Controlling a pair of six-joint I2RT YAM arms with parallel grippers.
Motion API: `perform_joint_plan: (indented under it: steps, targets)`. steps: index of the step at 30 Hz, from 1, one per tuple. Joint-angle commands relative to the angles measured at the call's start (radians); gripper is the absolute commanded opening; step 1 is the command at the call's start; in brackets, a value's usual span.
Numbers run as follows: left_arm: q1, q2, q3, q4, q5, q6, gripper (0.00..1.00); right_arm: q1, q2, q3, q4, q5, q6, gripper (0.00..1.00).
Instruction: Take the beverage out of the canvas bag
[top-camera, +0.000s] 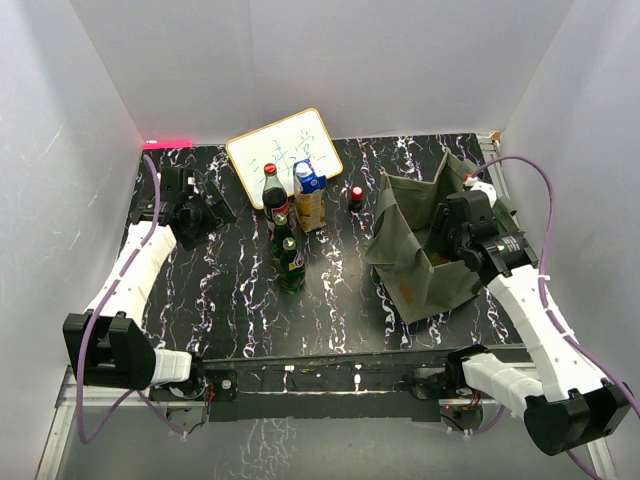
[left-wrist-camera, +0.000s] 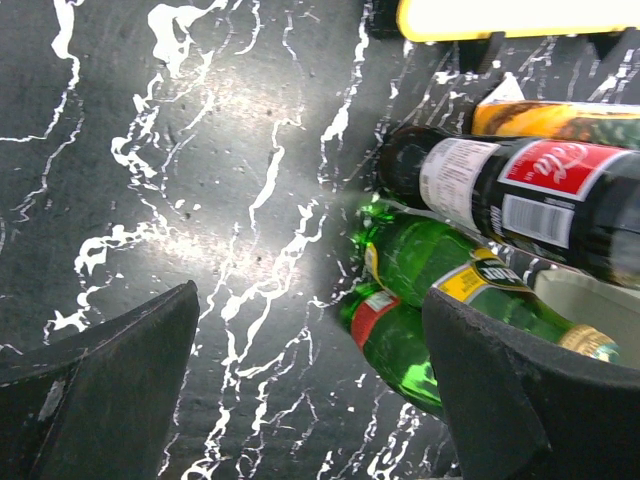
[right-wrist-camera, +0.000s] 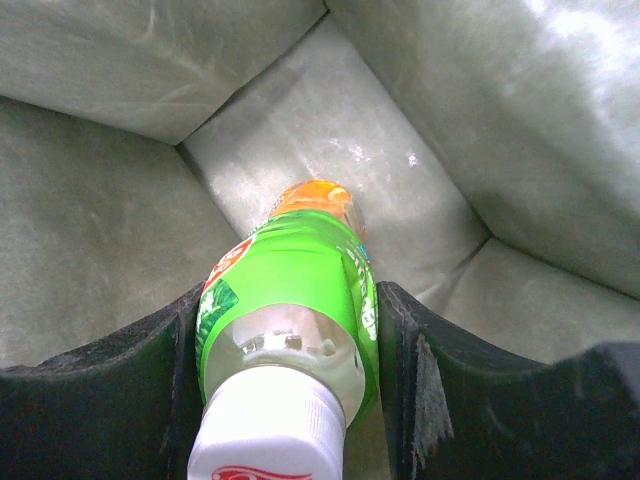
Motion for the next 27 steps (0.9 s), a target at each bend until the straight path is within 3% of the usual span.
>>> perform_joint_plan:
  steps: [1, 11, 18, 27]
  targets:
    - [0.004, -0.058, 0.0, -0.011, 0.061, -0.057, 0.91, -0.003, 0.009, 0.181, 0.071, 0.099, -0.044, 0.16]
    - [0.004, -0.169, -0.063, 0.01, 0.088, -0.148, 0.89, -0.002, 0.089, 0.444, 0.049, 0.113, -0.088, 0.15]
    - [0.004, -0.223, -0.079, 0.029, 0.087, -0.188, 0.88, -0.002, 0.149, 0.524, 0.06, 0.072, -0.094, 0.14]
    - [0.004, -0.246, -0.074, 0.039, 0.106, -0.202, 0.88, -0.004, 0.168, 0.746, -0.08, 0.02, -0.047, 0.14]
